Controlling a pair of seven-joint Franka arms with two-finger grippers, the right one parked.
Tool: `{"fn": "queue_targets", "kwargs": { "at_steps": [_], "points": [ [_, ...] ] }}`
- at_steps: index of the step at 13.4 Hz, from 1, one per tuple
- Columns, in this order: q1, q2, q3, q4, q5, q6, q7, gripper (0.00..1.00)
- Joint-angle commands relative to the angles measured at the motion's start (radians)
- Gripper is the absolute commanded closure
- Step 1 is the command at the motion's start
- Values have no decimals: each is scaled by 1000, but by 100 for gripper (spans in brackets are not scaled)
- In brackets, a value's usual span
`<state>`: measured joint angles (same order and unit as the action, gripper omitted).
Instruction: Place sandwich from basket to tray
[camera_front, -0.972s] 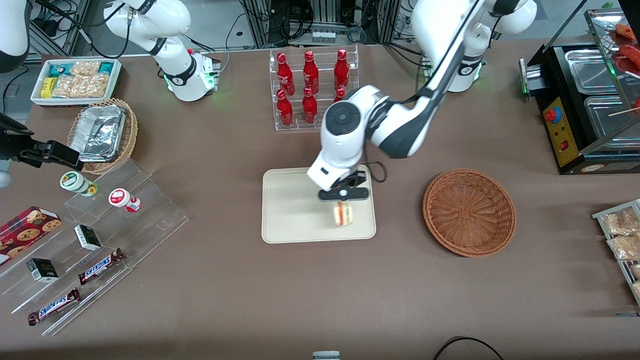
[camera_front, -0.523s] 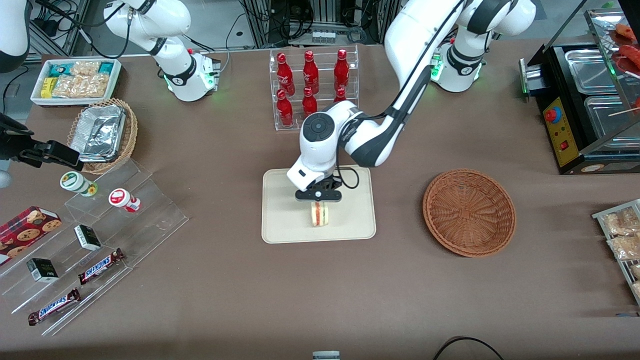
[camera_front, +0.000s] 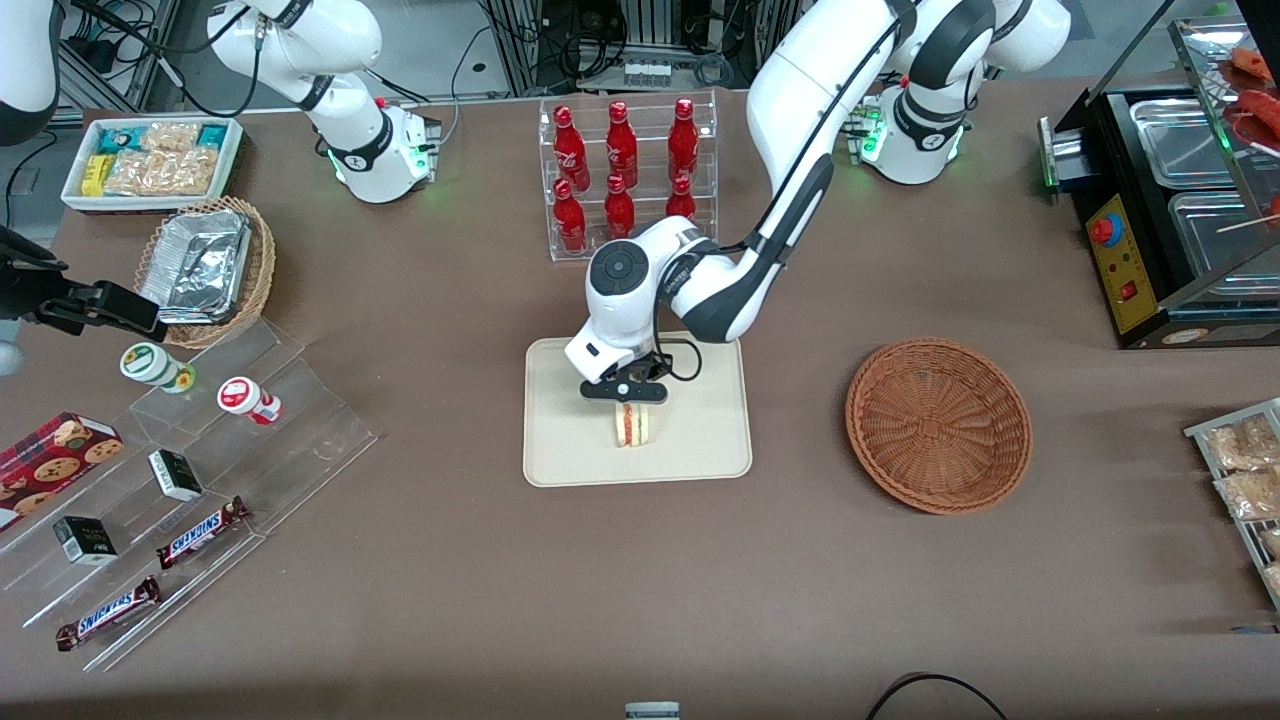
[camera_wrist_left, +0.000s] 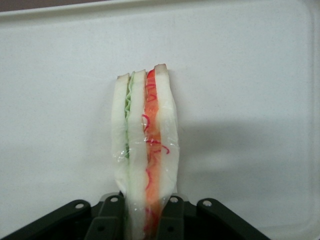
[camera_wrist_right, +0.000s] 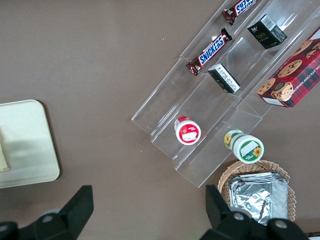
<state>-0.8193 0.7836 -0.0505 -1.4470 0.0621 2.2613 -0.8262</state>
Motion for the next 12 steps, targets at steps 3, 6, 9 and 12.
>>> {"fn": "queue_targets", "kwargs": {
  "at_steps": [3, 6, 9, 12],
  "points": [
    [-14, -13, 20, 34, 16, -22, -27, 0],
    [17, -114, 21, 36, 4, -83, -30, 0],
    [75, -234, 21, 30, -5, -170, -50, 0],
    [162, -361, 21, 25, -10, -329, -67, 0]
  ]
}}
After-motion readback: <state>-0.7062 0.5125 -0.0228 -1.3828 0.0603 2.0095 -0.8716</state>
